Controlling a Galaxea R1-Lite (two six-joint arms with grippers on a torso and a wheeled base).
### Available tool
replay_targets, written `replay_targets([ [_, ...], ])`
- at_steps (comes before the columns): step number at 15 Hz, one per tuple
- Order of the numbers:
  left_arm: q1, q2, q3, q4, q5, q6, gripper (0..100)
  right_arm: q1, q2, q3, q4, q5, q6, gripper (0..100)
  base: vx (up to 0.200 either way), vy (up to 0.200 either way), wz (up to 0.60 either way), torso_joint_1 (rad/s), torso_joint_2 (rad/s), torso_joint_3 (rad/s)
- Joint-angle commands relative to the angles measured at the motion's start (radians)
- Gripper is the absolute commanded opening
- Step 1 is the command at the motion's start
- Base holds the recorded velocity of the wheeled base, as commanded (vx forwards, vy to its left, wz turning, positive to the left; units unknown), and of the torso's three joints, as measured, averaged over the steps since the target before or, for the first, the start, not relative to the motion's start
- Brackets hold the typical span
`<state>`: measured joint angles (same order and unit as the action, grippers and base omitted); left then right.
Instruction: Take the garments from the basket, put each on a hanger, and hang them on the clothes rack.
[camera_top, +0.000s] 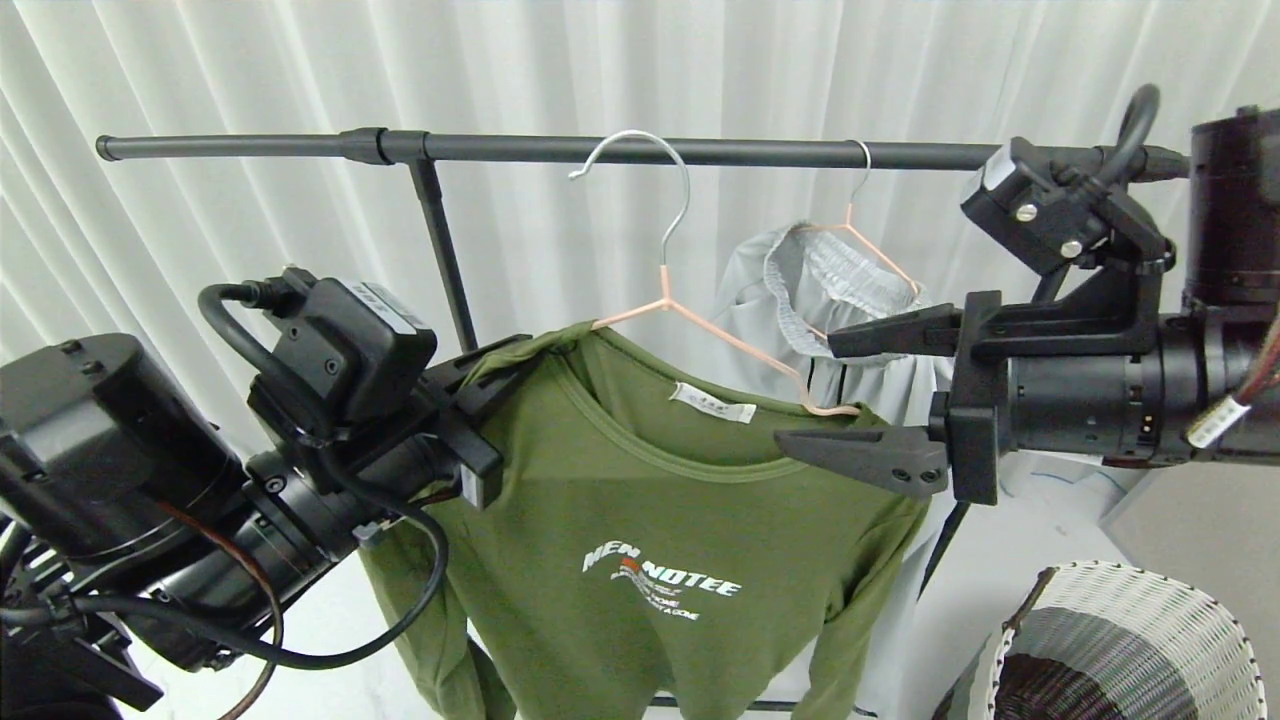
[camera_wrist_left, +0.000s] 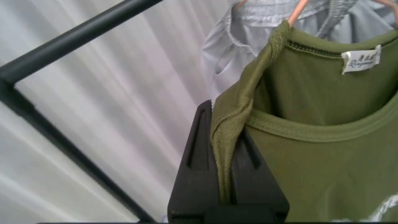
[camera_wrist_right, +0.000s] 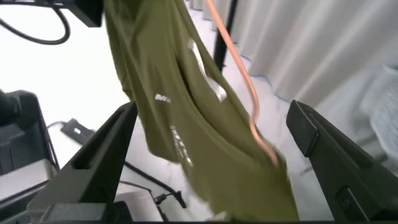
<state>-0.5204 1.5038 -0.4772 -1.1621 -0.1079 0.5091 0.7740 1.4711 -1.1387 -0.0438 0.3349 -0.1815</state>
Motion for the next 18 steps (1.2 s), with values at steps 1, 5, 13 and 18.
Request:
replay_targets([
  [1,-0.013,-0.010,0.000,-0.001,-0.010,0.000,0,0.014,0.071,-0.049,0.012,0.027,-0.019,100,0.000,0.000,0.00,0.000,0.00,0.000],
  [5,-0.038,-0.010,0.000,-0.001,-0.013,0.000,0,0.065,0.092,-0.088,0.068,0.076,-0.019,100,0.000,0.000,0.00,0.000,0.00,0.000],
  [13,-0.018,0.006,0.003,-0.001,-0.012,0.000,0,0.142,0.087,-0.081,0.099,0.121,-0.015,100,0.000,0.000,0.00,0.000,0.00,0.000],
  [18,-0.023,0.003,-0.003,-0.001,-0.012,0.002,0,0.171,0.104,-0.085,0.091,0.125,0.059,100,0.000,0.000,0.00,0.000,0.00,0.000],
])
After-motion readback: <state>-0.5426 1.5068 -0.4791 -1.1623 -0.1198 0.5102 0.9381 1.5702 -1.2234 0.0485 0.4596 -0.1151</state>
